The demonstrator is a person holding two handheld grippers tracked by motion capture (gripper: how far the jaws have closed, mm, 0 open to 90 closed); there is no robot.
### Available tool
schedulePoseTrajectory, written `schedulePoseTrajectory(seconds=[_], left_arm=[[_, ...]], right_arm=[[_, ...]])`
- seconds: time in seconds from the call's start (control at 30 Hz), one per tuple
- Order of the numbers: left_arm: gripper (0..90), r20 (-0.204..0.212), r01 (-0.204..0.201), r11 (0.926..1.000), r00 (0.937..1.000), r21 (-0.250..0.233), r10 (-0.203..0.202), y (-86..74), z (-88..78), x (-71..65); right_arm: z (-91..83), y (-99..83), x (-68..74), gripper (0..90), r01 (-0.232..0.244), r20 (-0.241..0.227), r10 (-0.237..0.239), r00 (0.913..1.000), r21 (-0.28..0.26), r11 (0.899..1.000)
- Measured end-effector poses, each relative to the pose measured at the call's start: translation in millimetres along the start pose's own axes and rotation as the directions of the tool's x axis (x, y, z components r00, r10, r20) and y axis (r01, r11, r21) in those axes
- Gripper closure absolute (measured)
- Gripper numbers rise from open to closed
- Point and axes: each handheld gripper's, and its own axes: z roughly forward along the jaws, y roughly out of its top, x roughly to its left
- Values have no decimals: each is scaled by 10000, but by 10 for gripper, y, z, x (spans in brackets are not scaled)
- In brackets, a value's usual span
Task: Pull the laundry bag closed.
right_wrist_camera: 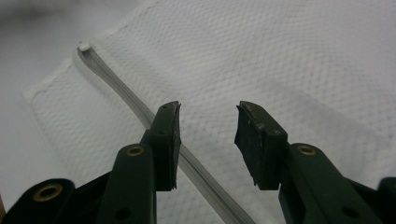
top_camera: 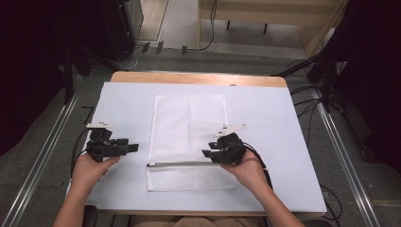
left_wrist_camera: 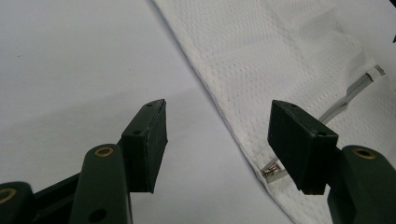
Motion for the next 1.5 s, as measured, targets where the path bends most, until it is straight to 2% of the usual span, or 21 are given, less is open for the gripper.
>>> schedulePoseTrajectory(seconds=[0.17, 0.23, 0.5, 0.6, 0.67, 0.83, 1.0, 1.13, 1.2, 1.23, 1.27, 1.4, 1.5], left_arm=[[373, -72, -49, 10000, 10000, 55, 49, -5, 18, 21], [374, -66, -28, 10000, 10000, 21, 28, -4, 24, 14], [375, -62, -71, 9999, 10000, 82, 71, 1, 31, 31], [376, -45, -69, 10000, 10000, 9, 70, 1, 29, 33], [378, -153, -98, 10000, 9998, 5, 98, -4, 15, 35], [379, -115, -36, 9999, 9999, -107, 35, -4, 2, 56], [379, -251, -108, 9999, 9996, -57, 107, -13, -1, 47], [380, -229, -121, 9999, 9997, -68, 119, -12, -1, 49], [380, -217, -126, 9999, 9997, -59, 124, -11, -2, 54], [380, -220, -126, 9999, 9997, -64, 125, -11, -3, 55], [381, -212, -126, 9999, 9997, -59, 125, -10, -2, 56], [380, -276, -162, 9998, 9995, -90, 159, -11, 12, 47], [380, -284, -182, 9998, 9994, -91, 179, -10, 13, 46]], right_arm=[[108, 80, 125, 657, 12, -423, -9, 9991, 61, 10000], [156, 100, 175, 671, 173, -533, -166, 9984, 126, 9998], [277, 181, 290, 660, 235, -783, -221, 9967, 166, 9996], [355, 223, 323, 655, 404, -1075, -371, 9935, 288, 9988], [407, 243, 338, 651, 511, -1059, -474, 9932, 334, 9981], [502, 294, 419, 631, 653, -1205, -608, 9908, 338, 9973], [572, 332, 497, 745, 690, -1555, -606, 9860, 495, 9964], [635, 340, 570, 752, 774, -1629, -669, 9844, 587, 9953], [698, 346, 637, 752, 836, -1822, -720, 9806, 570, 9949], [698, 346, 637, 752, 836, -1822, -720, 9806, 570, 9949], [735, 351, 670, 800, 839, -2027, -695, 9768, 634, 9945], [817, 360, 709, 813, 1003, -2152, -814, 9732, 781, 9919], [889, 367, 747, 807, 954, -2265, -741, 9712, 848, 9918]])
